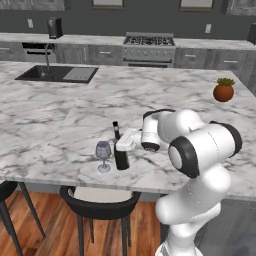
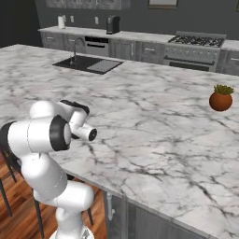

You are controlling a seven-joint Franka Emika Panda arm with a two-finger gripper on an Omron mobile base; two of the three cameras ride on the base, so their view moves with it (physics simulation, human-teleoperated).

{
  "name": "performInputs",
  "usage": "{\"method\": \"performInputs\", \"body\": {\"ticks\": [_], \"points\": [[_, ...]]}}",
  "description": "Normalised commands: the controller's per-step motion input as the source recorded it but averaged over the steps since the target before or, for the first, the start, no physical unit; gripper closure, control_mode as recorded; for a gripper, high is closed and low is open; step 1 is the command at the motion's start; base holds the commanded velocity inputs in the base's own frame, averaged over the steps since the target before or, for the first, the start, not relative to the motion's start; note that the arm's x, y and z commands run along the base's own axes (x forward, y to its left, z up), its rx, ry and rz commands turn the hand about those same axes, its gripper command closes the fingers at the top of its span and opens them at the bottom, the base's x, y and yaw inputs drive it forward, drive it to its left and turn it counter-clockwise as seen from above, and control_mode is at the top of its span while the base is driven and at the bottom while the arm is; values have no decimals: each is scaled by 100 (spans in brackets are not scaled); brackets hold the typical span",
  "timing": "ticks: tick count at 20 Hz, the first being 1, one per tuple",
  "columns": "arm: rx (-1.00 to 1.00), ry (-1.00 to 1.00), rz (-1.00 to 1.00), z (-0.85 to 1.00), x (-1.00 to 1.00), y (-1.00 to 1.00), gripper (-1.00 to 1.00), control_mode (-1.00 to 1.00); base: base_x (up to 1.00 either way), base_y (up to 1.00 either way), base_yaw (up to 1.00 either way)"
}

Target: There is a wine glass and glass cup on the dining counter. Place the wine bottle next to the wine glass and the juice bottle next to the glass cup.

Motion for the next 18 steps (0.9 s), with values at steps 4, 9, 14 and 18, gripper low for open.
{"method": "performInputs", "body": {"ticks": [4, 9, 14, 18], "points": [[0, -18, 5, -22, 4, 0, 100, -100, 0, 0, 0], [0, -18, 7, -21, 3, 0, 100, -100, 0, 0, 0], [0, -15, 8, -24, 0, 0, 100, -100, 0, 0, 0], [0, -8, 9, -31, -6, -3, 100, -100, 0, 0, 0]]}}
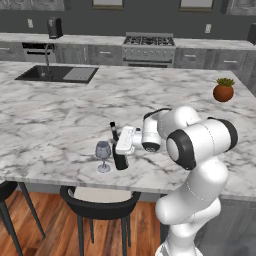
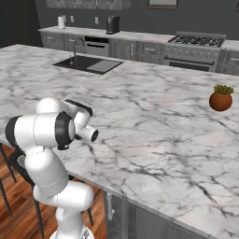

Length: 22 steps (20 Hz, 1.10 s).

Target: There is a wine glass and glass cup on the dining counter. Place the wine bottle next to the wine glass and the juice bottle next to the glass cup.

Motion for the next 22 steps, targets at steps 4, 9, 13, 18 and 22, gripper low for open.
{"method": "performInputs", "body": {"ticks": [4, 9, 13, 18, 22], "points": [[0, -2, 8, -33, -12, -7, 100, -100, 0, 0, 0], [0, 0, 2, -38, -20, -14, 100, -100, 0, 0, 0], [0, 0, 0, -35, -23, -20, 100, -100, 0, 0, 0], [0, 2, 0, -32, -25, -17, 100, -100, 0, 0, 0], [0, 3, 0, -35, -28, -8, 100, -100, 0, 0, 0]]}}
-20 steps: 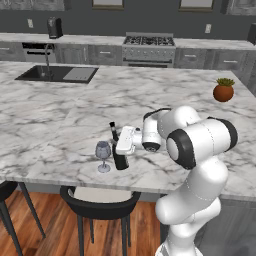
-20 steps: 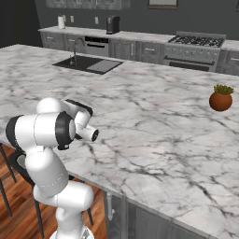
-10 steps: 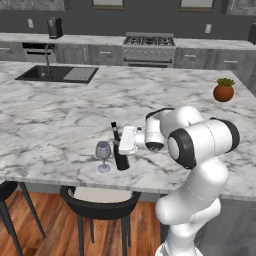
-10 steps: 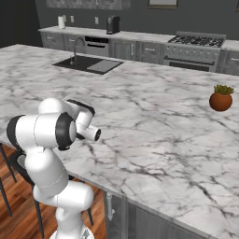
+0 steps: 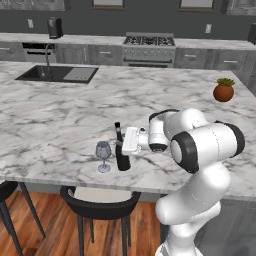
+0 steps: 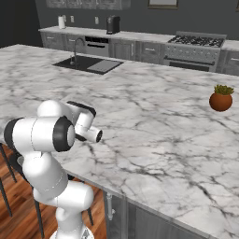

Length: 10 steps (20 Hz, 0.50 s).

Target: There is a wine glass and glass cup on the dining counter. Place the wine bottle next to the wine glass and the juice bottle next to the glass cup.

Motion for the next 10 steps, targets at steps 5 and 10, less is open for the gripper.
{"method": "performInputs", "body": {"ticks": [5, 10], "points": [[0, 3, 0, -38, -31, -5, 100, -100, 0, 0, 0], [0, 1, -1, -40, -37, -5, 100, -100, 0, 0, 0]]}}
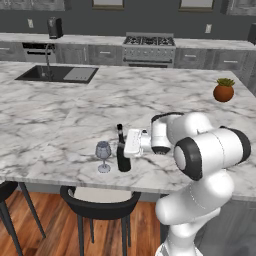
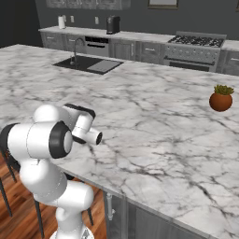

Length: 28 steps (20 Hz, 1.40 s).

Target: There is a wine glass and glass cup on the dining counter. Place the wine bottle next to the wine glass and the juice bottle next to the glass cup.

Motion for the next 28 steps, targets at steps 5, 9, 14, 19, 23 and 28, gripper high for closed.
{"method": "performInputs", "body": {"ticks": [5, 9, 14, 19, 23, 28], "points": [[0, 4, -2, -41, -28, -7, 100, -100, 0, 0, 0], [-1, 7, -4, -45, -21, -2, 100, -100, 0, 0, 0], [-2, 9, -3, -40, -11, -2, -100, -100, 0, 0, 0], [0, 6, 0, -25, -7, -15, -100, -100, 0, 0, 0], [0, 4, 0, -23, -8, -15, -100, -100, 0, 0, 0], [0, 1, 0, -18, -3, -20, -100, -100, 0, 0, 0]]}}
